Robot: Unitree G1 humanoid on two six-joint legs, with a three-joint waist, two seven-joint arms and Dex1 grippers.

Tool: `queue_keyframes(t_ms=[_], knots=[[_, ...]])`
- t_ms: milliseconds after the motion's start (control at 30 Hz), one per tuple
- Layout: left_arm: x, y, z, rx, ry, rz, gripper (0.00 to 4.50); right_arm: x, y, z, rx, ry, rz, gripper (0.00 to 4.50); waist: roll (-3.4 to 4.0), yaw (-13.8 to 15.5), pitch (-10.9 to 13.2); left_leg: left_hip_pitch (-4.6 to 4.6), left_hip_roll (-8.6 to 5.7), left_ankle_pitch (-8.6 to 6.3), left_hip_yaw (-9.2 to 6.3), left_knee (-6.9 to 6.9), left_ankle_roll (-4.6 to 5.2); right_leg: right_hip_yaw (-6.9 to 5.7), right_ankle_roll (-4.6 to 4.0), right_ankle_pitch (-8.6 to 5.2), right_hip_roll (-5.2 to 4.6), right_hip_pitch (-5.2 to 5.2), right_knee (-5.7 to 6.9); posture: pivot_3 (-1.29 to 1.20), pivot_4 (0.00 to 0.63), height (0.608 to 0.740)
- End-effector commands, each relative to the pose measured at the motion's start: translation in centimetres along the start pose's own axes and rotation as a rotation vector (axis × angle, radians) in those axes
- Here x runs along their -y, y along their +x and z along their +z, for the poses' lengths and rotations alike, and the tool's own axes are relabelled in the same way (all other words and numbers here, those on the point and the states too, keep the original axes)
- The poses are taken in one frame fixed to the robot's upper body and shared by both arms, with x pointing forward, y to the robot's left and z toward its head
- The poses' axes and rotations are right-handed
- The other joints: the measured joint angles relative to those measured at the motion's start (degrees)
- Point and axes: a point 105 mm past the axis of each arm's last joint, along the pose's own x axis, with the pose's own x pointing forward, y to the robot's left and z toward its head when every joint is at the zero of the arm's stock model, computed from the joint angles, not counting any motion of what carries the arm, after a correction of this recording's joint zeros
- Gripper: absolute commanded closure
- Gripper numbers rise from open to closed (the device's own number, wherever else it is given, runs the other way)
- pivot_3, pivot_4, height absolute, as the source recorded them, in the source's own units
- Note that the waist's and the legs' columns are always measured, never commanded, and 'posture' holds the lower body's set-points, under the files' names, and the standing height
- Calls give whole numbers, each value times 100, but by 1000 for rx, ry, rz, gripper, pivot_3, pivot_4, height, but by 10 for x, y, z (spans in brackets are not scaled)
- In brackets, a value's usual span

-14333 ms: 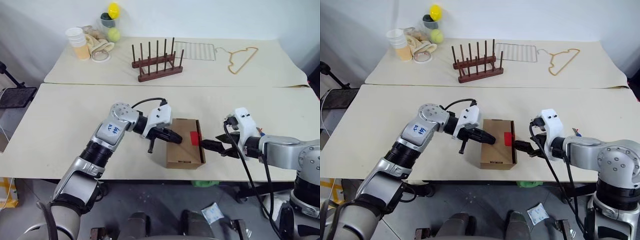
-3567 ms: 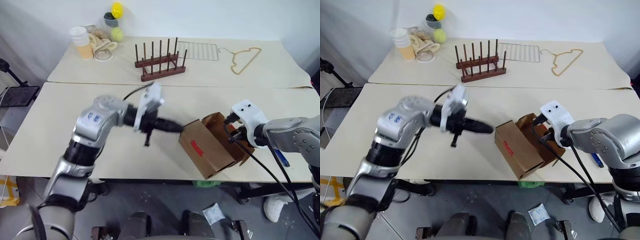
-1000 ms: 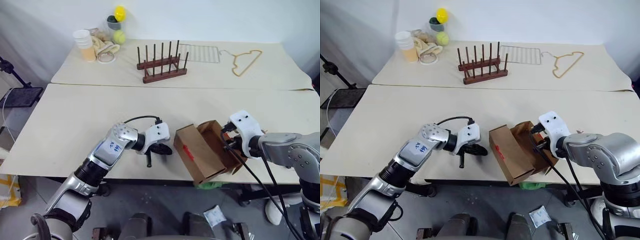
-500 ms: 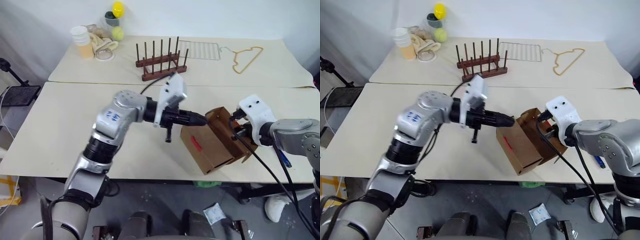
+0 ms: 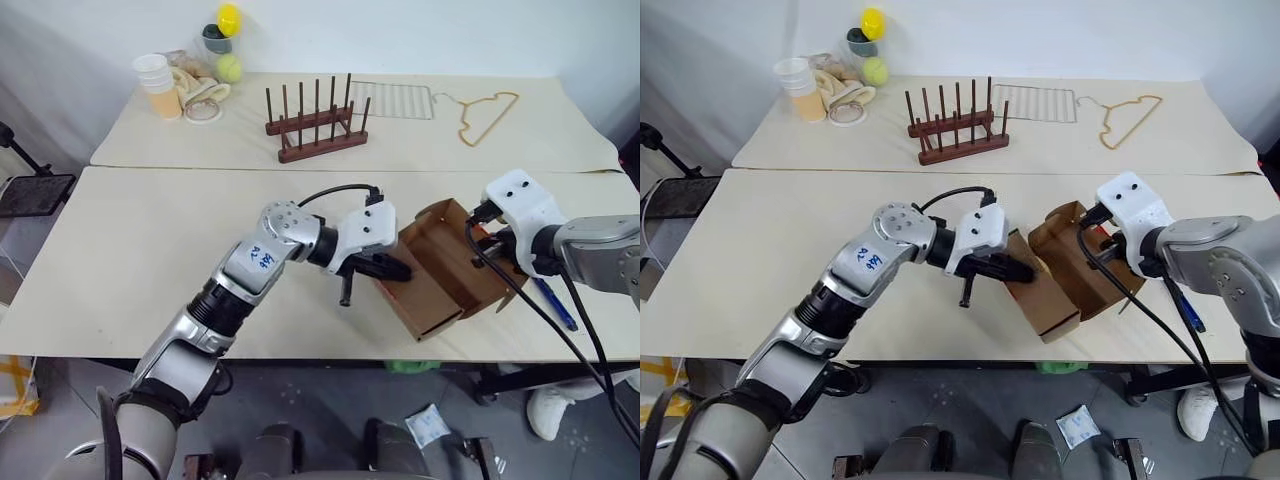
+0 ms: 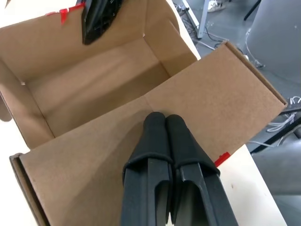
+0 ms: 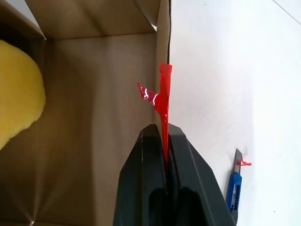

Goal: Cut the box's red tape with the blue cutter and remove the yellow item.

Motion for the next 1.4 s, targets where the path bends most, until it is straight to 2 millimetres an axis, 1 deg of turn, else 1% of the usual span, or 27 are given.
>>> queue_keyframes(t_ms=[33, 133, 200, 400, 533, 733, 1033, 1200, 1400], knots=[[5, -9, -34, -118, -92, 12, 4500, 8, -5, -4, -7, 16, -25, 4472, 1, 0, 0, 2, 0, 0, 0, 0, 0, 0, 0, 0, 0, 0, 1, 0, 150, 740], [11, -15, -46, -158, -113, 12, 4500, 6, -4, -11, -31, 23, -1, 4472, 1, 11, -1, 5, 2, 0, -1, 1, 0, 0, 0, 0, 0, 4, 2, 0, 150, 740], [15, -18, -50, -170, -127, 7, 4500, 4, -3, -16, -47, 27, 21, 4472, 1, 26, -1, 8, 5, 0, -3, 4, 0, 0, 0, 0, -1, 11, 2, 0, 150, 740], [16, -23, -56, -175, -159, 50, 4500, 0, 0, -25, -82, 26, 48, 4472, 1, 108, 0, 0, 11, 2, -1, 11, 3, 7, 0, 0, -5, 6, 1, 0, 150, 740], [15, -21, -56, -163, -175, 80, 4500, -6, 4, -27, -90, 25, 71, 4472, 1, 121, 0, -8, -5, 2, -3, 2, 3, 1, 0, 0, -5, -7, 3, 0, 150, 740], [8, -20, -55, -127, -199, 148, 4500, -15, 11, -30, -83, 36, 87, 4472, 0, 103, 0, -6, -7, 2, 1, 2, 2, -1, 1, 0, -4, -6, 3, 0, 150, 740], [11, -19, -63, -139, -237, 161, 4500, -35, 21, -32, -50, 45, 113, 4472, 0, 30, -1, -1, -5, 5, 1, 3, -3, 0, 1, 0, -2, -5, 11, 0, 150, 740], [9, -14, -62, -127, -256, 176, 4500, -46, 26, -32, -32, 52, 124, 4472, 0, -1, -1, 5, -4, 7, 0, 2, -6, 0, 1, 0, -1, -2, 16, 0, 150, 740], [12, -11, -65, -133, -270, 168, 4500, -59, 27, -28, 1, 46, 152, 4472, 0, -4, -1, 7, -4, 7, 1, 2, -7, 2, 1, 0, -1, -2, 19, 0, 150, 740]])
